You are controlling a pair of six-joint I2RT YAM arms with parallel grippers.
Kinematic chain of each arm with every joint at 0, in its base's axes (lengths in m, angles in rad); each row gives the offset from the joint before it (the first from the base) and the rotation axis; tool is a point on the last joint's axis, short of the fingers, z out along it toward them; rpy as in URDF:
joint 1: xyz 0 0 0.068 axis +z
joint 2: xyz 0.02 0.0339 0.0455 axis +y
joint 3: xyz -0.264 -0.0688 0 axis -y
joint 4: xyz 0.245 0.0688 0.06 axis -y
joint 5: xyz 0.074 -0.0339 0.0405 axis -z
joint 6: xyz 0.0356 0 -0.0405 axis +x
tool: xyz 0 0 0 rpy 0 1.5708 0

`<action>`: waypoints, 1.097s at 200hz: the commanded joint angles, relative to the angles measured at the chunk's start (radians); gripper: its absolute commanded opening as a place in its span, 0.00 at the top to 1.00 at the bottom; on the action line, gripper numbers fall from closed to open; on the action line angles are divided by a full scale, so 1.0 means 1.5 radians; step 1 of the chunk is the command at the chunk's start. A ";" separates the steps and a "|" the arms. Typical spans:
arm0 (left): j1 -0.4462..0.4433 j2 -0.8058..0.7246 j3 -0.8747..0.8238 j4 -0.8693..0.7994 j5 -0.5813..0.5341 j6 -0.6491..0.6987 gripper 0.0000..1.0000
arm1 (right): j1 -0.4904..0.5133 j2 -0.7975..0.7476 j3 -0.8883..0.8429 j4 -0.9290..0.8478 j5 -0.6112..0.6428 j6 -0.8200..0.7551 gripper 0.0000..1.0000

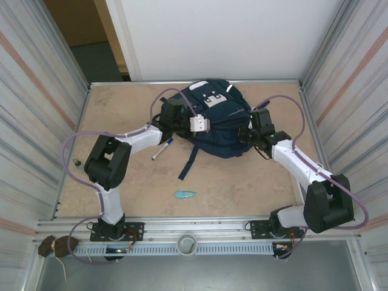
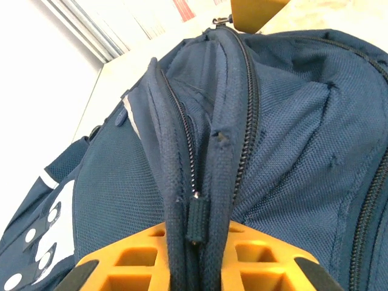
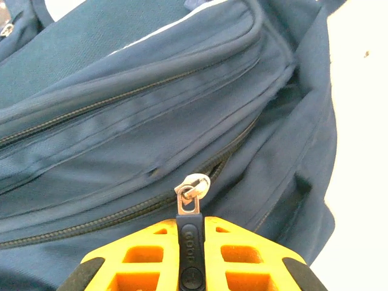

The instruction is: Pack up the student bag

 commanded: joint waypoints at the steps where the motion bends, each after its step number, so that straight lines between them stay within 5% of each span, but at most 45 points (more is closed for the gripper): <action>1: 0.062 -0.014 -0.007 0.076 0.021 -0.061 0.88 | -0.031 0.010 0.016 -0.023 0.059 -0.031 1.00; 14: 0.065 -0.006 -0.011 0.074 -0.023 -0.055 0.80 | -0.020 0.005 0.016 -0.002 0.009 -0.035 1.00; 45: 0.033 -0.063 -0.042 0.010 -0.076 -0.064 0.44 | 0.011 -0.006 0.020 0.014 -0.066 -0.024 1.00; 79: -0.035 -0.137 -0.074 -0.064 -0.138 -0.084 0.30 | 0.059 -0.036 0.021 0.025 -0.093 -0.009 1.00; 132: -0.109 -0.057 0.013 -0.122 -0.255 -0.030 0.34 | 0.091 -0.063 0.013 0.035 -0.107 0.009 1.00; 170: -0.111 -0.015 0.057 -0.162 -0.235 -0.013 0.39 | 0.071 -0.057 -0.009 0.026 -0.085 0.007 1.00; 219: -0.109 0.021 0.090 -0.254 -0.249 -0.018 0.42 | -0.003 -0.018 -0.037 0.025 -0.197 0.031 0.91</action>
